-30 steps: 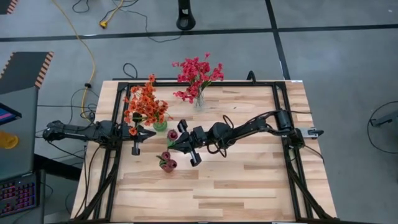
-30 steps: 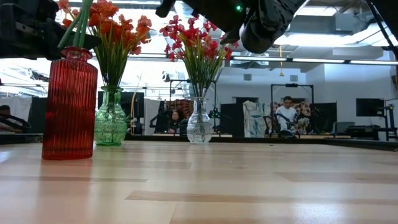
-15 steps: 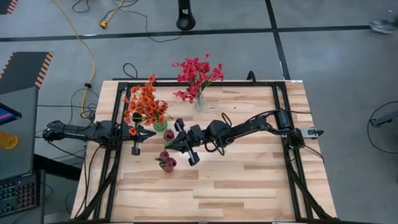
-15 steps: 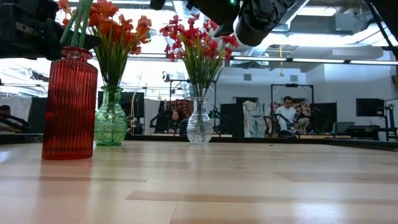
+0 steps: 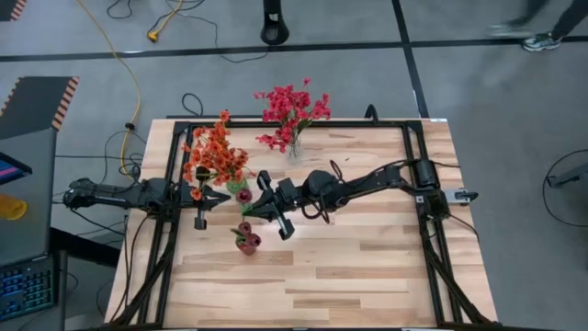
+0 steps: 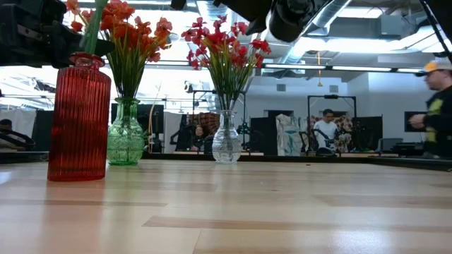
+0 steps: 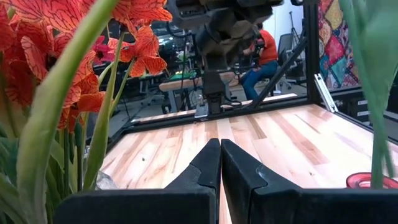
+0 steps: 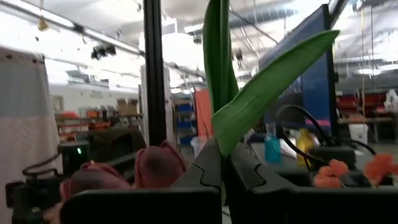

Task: Sort flowers into vase by color
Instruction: Put the red flower into the red vase, then return to Home Position

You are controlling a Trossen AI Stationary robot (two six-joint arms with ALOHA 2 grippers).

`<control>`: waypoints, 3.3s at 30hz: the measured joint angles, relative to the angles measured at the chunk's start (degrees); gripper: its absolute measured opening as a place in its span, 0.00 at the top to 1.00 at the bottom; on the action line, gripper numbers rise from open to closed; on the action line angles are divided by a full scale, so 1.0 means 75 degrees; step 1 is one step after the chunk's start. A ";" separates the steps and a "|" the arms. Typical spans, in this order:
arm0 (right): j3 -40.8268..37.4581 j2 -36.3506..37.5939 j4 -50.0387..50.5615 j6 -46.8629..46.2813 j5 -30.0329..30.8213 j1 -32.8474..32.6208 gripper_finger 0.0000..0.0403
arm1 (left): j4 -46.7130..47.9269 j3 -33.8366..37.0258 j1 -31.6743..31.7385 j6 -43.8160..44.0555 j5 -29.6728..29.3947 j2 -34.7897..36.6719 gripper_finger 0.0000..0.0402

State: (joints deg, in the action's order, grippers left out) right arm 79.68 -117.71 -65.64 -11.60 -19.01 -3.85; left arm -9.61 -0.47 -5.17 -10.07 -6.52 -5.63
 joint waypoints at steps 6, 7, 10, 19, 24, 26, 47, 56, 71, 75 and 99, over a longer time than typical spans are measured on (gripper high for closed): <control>0.0000 0.0374 0.1047 0.0588 -0.0029 -0.0020 0.93 | 0.0011 0.0000 0.0001 0.0000 0.0000 0.0000 1.00; 0.0000 0.0378 0.1048 0.0666 -0.0029 -0.0037 0.93 | 0.0009 0.0000 0.0003 0.0000 0.0000 0.0000 1.00; 0.0000 0.0373 0.1132 0.0800 -0.0023 -0.0094 0.93 | 0.0003 0.0000 0.0001 0.0002 -0.0003 0.0000 1.00; 0.0000 0.0302 0.1308 0.0816 0.0073 -0.0096 0.93 | -0.0002 0.0000 0.0003 0.0025 -0.0012 0.0000 1.00; 0.0000 0.0302 0.1788 0.1011 0.0134 -0.0143 0.90 | -0.0006 0.0000 0.0003 0.0025 -0.0012 0.0002 1.00; -0.0003 0.0297 0.1938 0.1013 0.0152 -0.0167 0.89 | -0.0006 0.0000 0.0001 0.0023 -0.0012 0.0000 1.00; -0.0003 0.0300 0.2354 0.1004 0.0181 -0.0170 0.80 | -0.0017 0.0002 0.0003 0.0006 -0.0012 0.0000 1.00; -0.0003 0.0299 0.3004 0.0101 0.0382 -0.0087 0.55 | -0.0017 0.0003 0.0000 0.0003 -0.0012 0.0000 1.00; -0.0006 0.1036 0.6309 0.0657 0.0352 0.0210 0.41 | 0.0029 0.0003 0.0002 -0.0001 -0.0012 0.0002 1.00; -0.0006 0.1712 0.7987 0.1124 0.0383 0.0294 0.41 | 0.0029 0.0003 0.0000 -0.0032 -0.0012 0.0003 1.00; -0.1549 0.7307 1.2664 0.2362 0.1208 0.0785 0.41 | -0.0015 0.0002 0.0001 0.0003 -0.0018 0.0003 1.00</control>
State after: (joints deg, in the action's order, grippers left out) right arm 68.07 -62.90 29.34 6.11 -9.95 2.03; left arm -9.72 -0.46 -5.16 -10.04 -6.66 -5.61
